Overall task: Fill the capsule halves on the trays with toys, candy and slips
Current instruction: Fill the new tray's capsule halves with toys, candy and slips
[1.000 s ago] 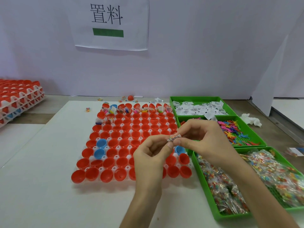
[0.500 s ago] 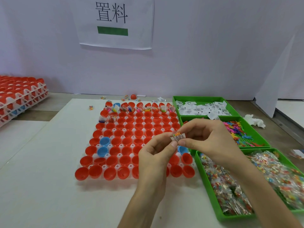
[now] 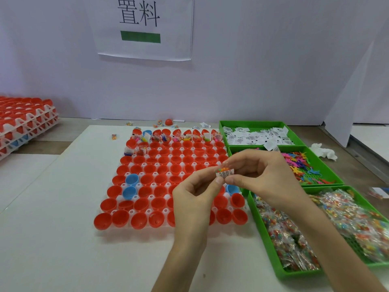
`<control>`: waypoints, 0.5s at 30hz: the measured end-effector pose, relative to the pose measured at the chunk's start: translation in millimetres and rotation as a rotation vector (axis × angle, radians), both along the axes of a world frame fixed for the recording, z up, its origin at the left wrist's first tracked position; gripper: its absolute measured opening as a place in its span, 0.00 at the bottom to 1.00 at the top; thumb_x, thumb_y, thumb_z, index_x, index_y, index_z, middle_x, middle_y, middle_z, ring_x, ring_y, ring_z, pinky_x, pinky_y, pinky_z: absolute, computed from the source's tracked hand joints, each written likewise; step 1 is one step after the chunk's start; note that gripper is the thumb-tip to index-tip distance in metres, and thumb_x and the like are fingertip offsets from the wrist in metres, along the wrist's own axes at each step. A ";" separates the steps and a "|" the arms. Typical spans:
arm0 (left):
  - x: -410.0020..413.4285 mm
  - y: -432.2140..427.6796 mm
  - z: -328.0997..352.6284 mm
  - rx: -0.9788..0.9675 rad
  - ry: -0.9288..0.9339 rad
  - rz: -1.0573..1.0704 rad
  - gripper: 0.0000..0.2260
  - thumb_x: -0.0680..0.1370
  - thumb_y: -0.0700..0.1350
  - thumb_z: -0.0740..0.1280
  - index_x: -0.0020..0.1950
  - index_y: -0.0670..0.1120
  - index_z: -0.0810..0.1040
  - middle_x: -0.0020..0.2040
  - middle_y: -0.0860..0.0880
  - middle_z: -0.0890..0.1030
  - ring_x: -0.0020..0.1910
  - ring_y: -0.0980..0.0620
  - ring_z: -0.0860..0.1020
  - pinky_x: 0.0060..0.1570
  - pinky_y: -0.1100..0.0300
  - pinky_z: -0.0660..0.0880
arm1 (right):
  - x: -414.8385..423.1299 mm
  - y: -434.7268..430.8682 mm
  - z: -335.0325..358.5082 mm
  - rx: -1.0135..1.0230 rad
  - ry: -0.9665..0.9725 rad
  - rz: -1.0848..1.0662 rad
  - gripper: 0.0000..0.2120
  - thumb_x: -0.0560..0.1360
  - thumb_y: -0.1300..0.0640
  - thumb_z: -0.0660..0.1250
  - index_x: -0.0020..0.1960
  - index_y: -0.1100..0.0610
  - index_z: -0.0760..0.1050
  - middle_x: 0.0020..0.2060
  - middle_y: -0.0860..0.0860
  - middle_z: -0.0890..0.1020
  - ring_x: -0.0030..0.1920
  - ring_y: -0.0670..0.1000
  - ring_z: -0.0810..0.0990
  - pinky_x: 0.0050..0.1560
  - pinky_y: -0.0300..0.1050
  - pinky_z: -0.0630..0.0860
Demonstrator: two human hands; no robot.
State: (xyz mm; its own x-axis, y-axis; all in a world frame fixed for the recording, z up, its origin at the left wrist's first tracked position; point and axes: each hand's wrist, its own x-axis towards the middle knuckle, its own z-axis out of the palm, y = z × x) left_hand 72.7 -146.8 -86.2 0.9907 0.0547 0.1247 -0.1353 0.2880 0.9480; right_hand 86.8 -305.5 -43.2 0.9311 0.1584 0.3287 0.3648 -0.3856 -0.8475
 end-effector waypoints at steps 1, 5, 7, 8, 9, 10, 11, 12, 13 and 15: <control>0.0 0.3 -0.1 -0.006 0.006 -0.002 0.09 0.75 0.36 0.73 0.51 0.48 0.86 0.45 0.51 0.87 0.48 0.55 0.85 0.45 0.68 0.79 | -0.2 0.7 0.0 0.006 -0.004 -0.006 0.15 0.67 0.60 0.80 0.52 0.51 0.84 0.42 0.48 0.87 0.44 0.48 0.87 0.47 0.42 0.83; 0.6 1.0 -0.4 -0.020 0.022 -0.016 0.07 0.76 0.38 0.73 0.52 0.47 0.86 0.46 0.50 0.87 0.48 0.53 0.85 0.45 0.67 0.79 | -0.8 3.5 -1.2 0.047 -0.010 -0.029 0.16 0.66 0.62 0.80 0.51 0.49 0.83 0.43 0.48 0.86 0.43 0.49 0.87 0.45 0.40 0.83; 0.7 0.5 0.2 -0.030 0.024 -0.019 0.07 0.77 0.40 0.72 0.52 0.49 0.87 0.46 0.49 0.87 0.48 0.52 0.85 0.46 0.65 0.80 | -0.5 4.0 -1.5 0.046 -0.013 -0.051 0.16 0.67 0.63 0.80 0.50 0.49 0.84 0.42 0.49 0.85 0.42 0.49 0.87 0.45 0.41 0.83; 0.6 0.3 0.6 -0.034 0.026 -0.017 0.07 0.78 0.41 0.71 0.51 0.50 0.87 0.46 0.50 0.87 0.47 0.52 0.85 0.46 0.65 0.80 | -0.5 4.3 -1.4 0.042 -0.016 -0.061 0.16 0.67 0.64 0.80 0.50 0.49 0.84 0.41 0.50 0.84 0.41 0.49 0.87 0.45 0.42 0.84; 0.5 -0.1 1.2 -0.036 0.026 -0.014 0.07 0.78 0.41 0.71 0.51 0.50 0.87 0.46 0.50 0.87 0.47 0.52 0.85 0.46 0.65 0.80 | -0.6 4.3 -1.0 0.037 -0.022 -0.070 0.16 0.67 0.64 0.80 0.50 0.49 0.84 0.41 0.50 0.84 0.41 0.49 0.87 0.45 0.42 0.84; 0.3 -0.4 1.3 -0.035 0.026 -0.011 0.07 0.78 0.41 0.71 0.51 0.50 0.87 0.46 0.50 0.87 0.47 0.52 0.85 0.46 0.65 0.80 | -0.8 4.2 -0.7 0.025 -0.032 -0.079 0.16 0.67 0.63 0.80 0.50 0.49 0.83 0.40 0.49 0.84 0.41 0.49 0.86 0.45 0.43 0.84; -0.1 -0.6 1.0 -0.025 0.026 -0.008 0.06 0.78 0.42 0.71 0.51 0.51 0.86 0.46 0.51 0.87 0.47 0.53 0.85 0.46 0.66 0.80 | -1.1 4.3 -0.3 0.006 -0.047 -0.087 0.16 0.67 0.63 0.80 0.50 0.49 0.83 0.40 0.49 0.84 0.41 0.49 0.86 0.45 0.42 0.83; -0.3 -0.8 0.6 -0.007 0.025 -0.005 0.06 0.78 0.42 0.72 0.52 0.51 0.86 0.46 0.51 0.87 0.47 0.54 0.85 0.46 0.66 0.79 | -1.5 4.6 0.1 -0.014 -0.063 -0.092 0.15 0.67 0.62 0.80 0.50 0.49 0.83 0.39 0.47 0.84 0.41 0.48 0.86 0.45 0.41 0.83; -0.7 -1.0 0.2 0.016 0.023 -0.006 0.06 0.78 0.43 0.72 0.52 0.52 0.86 0.46 0.52 0.87 0.47 0.54 0.85 0.45 0.67 0.79 | -1.7 4.8 0.4 -0.028 -0.078 -0.094 0.15 0.67 0.62 0.80 0.50 0.49 0.83 0.39 0.46 0.84 0.41 0.48 0.86 0.44 0.40 0.82; -1.2 -1.7 -0.3 0.050 0.023 -0.014 0.06 0.77 0.43 0.72 0.52 0.52 0.86 0.45 0.53 0.87 0.47 0.55 0.85 0.45 0.68 0.79 | -1.6 4.8 0.3 -0.029 -0.094 -0.095 0.15 0.67 0.64 0.80 0.51 0.50 0.83 0.39 0.45 0.85 0.42 0.47 0.85 0.45 0.38 0.82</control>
State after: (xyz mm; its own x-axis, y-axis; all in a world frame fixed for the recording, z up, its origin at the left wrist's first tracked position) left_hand 71.5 -148.5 -86.4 0.9940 0.0353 0.1037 -0.1092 0.2421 0.9641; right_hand 85.2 -300.7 -42.9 0.9078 0.0818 0.4114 0.4025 -0.4456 -0.7996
